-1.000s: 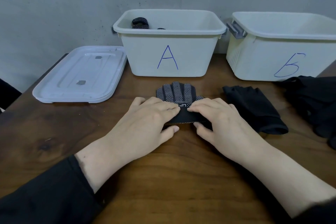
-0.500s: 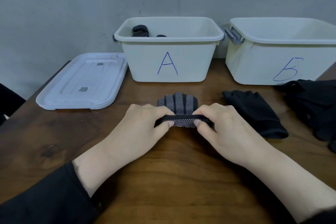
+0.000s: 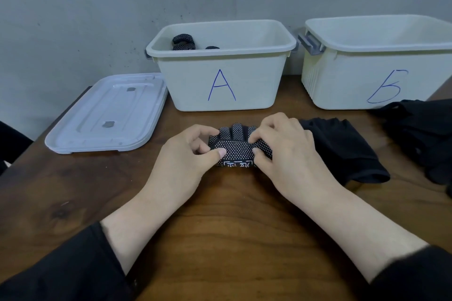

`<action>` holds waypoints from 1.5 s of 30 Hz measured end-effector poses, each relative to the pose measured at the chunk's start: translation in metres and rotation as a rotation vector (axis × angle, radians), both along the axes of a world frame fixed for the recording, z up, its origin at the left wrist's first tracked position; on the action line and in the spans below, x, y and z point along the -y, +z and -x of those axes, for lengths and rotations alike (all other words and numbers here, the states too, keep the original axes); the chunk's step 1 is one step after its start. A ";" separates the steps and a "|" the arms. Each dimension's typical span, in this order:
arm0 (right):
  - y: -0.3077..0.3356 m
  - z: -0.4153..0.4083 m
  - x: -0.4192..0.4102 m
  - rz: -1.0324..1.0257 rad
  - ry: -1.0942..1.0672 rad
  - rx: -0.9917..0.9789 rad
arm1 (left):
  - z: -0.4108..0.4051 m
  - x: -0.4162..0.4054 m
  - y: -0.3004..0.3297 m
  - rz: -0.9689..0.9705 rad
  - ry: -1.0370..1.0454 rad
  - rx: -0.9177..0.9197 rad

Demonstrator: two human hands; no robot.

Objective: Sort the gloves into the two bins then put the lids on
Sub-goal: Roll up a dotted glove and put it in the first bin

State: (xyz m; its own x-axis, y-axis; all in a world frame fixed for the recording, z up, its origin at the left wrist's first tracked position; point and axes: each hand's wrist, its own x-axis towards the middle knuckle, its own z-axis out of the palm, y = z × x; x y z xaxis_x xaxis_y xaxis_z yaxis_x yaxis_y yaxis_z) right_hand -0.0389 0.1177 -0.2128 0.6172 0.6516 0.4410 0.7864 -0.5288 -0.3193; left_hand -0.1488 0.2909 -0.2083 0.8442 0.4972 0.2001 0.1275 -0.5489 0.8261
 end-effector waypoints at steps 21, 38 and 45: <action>0.010 0.003 0.003 0.225 0.158 -0.069 | 0.001 -0.007 -0.011 -0.693 -0.266 -0.177; 0.028 0.011 0.022 0.101 0.141 -0.314 | 0.012 0.000 -0.002 -0.288 -0.197 -0.106; 0.028 0.010 0.019 0.180 0.101 -0.227 | 0.007 0.001 -0.003 -0.265 -0.182 -0.052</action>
